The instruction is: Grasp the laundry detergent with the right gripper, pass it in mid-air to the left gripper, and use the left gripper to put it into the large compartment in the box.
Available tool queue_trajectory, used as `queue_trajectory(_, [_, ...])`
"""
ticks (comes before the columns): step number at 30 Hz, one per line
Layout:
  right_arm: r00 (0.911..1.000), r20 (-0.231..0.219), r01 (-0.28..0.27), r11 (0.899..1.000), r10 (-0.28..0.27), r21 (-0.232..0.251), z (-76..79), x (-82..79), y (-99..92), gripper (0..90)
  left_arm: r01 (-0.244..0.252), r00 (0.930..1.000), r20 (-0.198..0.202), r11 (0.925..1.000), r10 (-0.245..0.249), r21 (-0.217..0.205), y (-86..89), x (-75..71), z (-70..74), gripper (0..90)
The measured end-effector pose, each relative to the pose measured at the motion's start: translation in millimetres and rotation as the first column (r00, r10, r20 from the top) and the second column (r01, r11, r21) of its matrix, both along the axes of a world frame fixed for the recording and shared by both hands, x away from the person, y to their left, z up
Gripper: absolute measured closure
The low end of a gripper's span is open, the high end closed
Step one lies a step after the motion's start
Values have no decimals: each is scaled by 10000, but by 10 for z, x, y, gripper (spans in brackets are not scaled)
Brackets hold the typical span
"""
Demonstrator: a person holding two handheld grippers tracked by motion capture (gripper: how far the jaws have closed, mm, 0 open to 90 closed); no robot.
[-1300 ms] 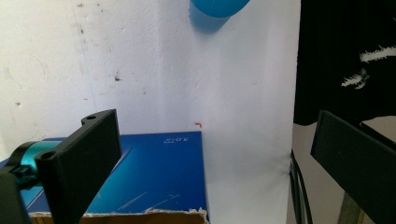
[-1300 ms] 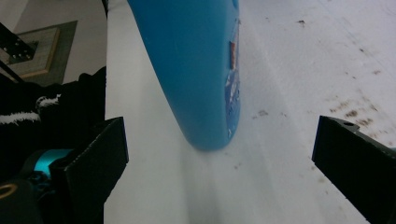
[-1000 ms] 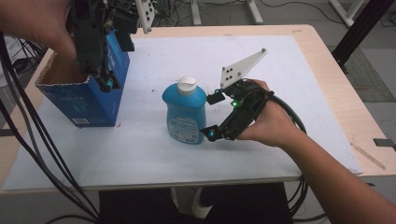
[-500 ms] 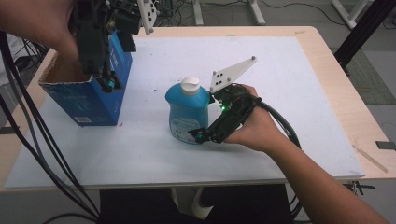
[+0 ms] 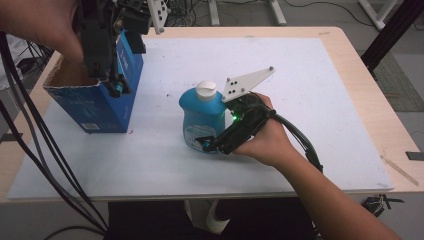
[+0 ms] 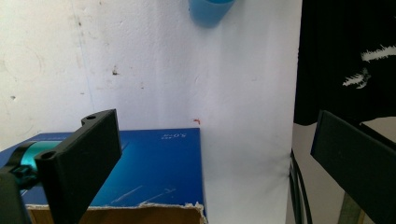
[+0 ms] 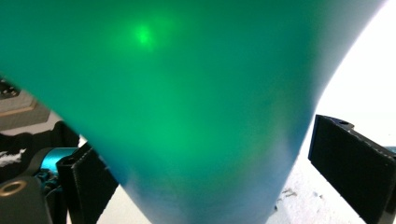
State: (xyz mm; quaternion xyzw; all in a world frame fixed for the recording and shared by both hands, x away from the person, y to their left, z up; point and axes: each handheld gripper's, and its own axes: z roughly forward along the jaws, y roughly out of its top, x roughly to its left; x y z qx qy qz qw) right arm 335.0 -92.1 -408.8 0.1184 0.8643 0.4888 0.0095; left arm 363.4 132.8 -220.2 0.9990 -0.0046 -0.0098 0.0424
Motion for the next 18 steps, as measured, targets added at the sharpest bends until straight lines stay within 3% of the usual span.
queue_trajectory(2, [9999,102,-24,9998,22,204,0,-10,-16,147,12,10000,-6,10000,-12,-12,3,1,-5,17])
queue_trajectory(18, [9983,415,392,9972,-419,642,-61,-49,-18,162,22,10000,-51,10000,-22,38,20,6,-27,17])
